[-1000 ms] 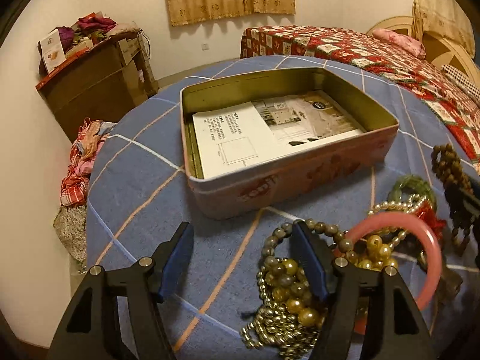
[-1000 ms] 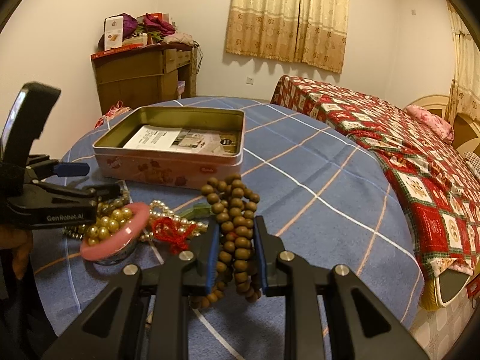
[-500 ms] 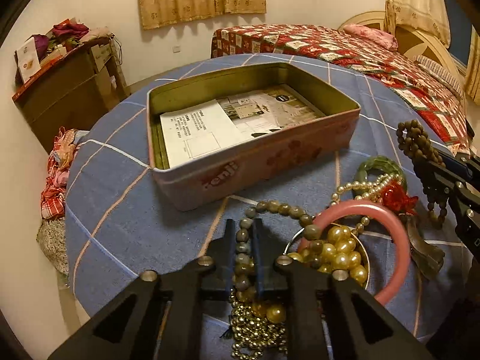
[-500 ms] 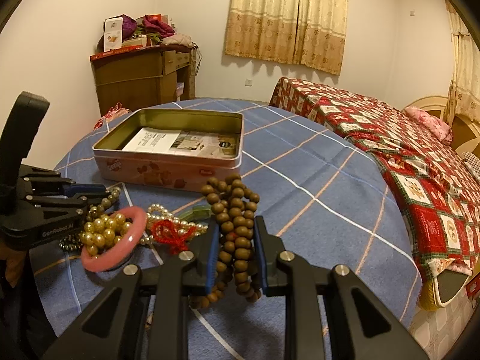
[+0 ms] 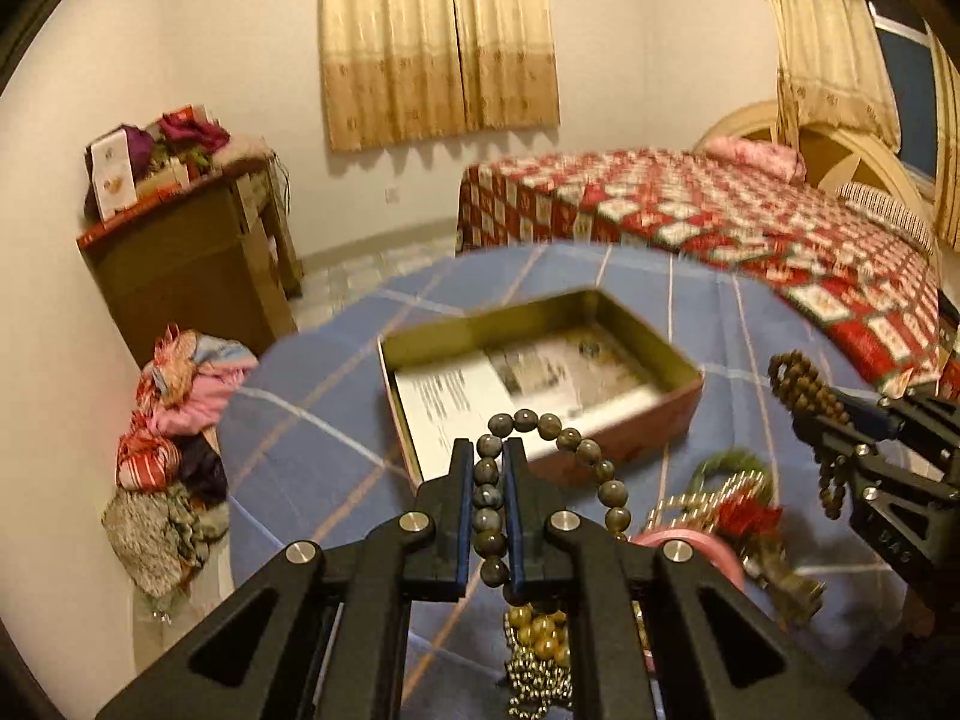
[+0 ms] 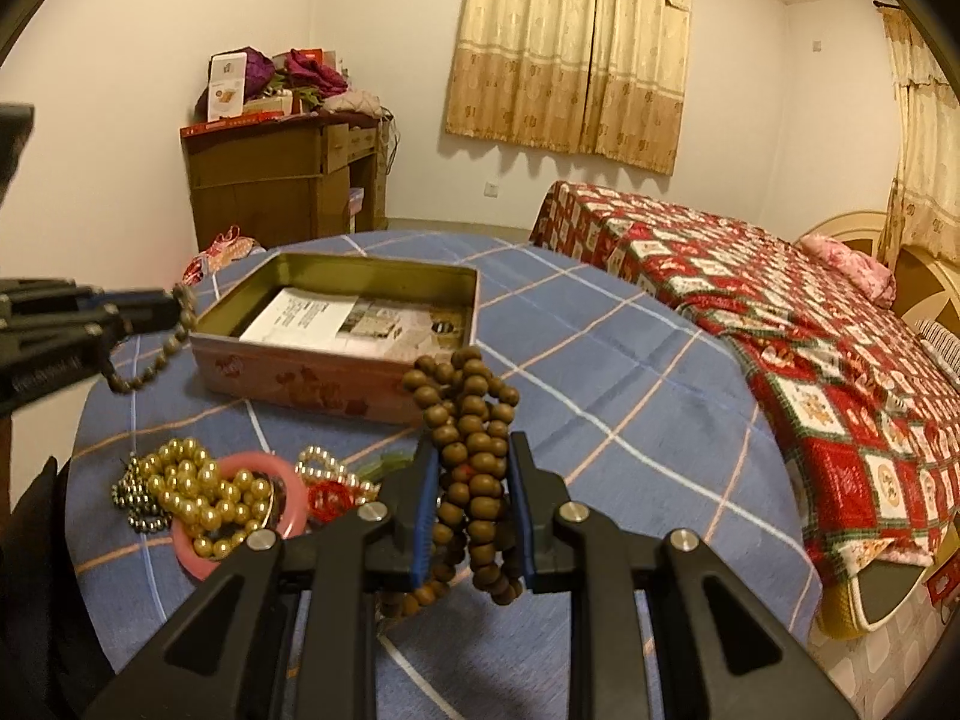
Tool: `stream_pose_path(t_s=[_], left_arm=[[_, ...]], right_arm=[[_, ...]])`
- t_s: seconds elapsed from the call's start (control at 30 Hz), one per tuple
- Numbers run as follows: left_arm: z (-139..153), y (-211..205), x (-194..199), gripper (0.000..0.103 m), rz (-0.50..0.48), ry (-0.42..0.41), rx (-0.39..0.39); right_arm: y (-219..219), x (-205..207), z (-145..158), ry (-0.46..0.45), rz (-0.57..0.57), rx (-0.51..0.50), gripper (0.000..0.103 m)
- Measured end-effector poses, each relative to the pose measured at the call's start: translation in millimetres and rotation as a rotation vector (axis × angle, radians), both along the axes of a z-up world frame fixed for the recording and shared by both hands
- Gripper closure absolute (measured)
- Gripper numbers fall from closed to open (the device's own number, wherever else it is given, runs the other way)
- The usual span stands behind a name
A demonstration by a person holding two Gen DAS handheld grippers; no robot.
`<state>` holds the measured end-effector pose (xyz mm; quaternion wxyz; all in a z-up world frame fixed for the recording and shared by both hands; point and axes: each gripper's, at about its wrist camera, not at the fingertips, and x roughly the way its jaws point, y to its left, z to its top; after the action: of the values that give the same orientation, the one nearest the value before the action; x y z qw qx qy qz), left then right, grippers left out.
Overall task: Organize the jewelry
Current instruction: 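Carry the grey bracelet with the left tool while the right tool carries the brown beads over the tin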
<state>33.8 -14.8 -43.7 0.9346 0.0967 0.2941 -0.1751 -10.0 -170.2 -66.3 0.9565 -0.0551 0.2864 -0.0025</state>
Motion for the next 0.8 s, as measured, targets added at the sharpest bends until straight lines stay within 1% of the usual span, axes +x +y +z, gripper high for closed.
stream_pose_path(t_s=[0.1, 0.27, 0.47, 0.67, 0.8], left_arm=[[12.7, -0.1, 0.5, 0.094, 0.000, -0.040, -0.002], [22.4, -0.2, 16.2, 0.094, 0.021, -0.068, -0.004], [20.4, -1.5, 42.6, 0.094, 0.053, -0.066, 0.007], [21.1, -1.9, 62.3, 0.094, 0.073, -0.070, 0.012], [19.4, -4.4, 73.3, 0.094, 0.079, -0.070, 0.029]], right_arm=[[-4.3, 5.0, 9.0, -0.016, -0.008, 0.002, 0.079], [-3.9, 22.7, 26.9, -0.043, -0.003, -0.012, 0.079], [7.4, 44.5, 40.6, -0.056, 0.022, -0.043, 0.079], [15.9, 68.0, 46.2, -0.047, 0.043, -0.048, 0.079], [22.9, 85.1, 46.8, -0.035, 0.051, -0.057, 0.079]])
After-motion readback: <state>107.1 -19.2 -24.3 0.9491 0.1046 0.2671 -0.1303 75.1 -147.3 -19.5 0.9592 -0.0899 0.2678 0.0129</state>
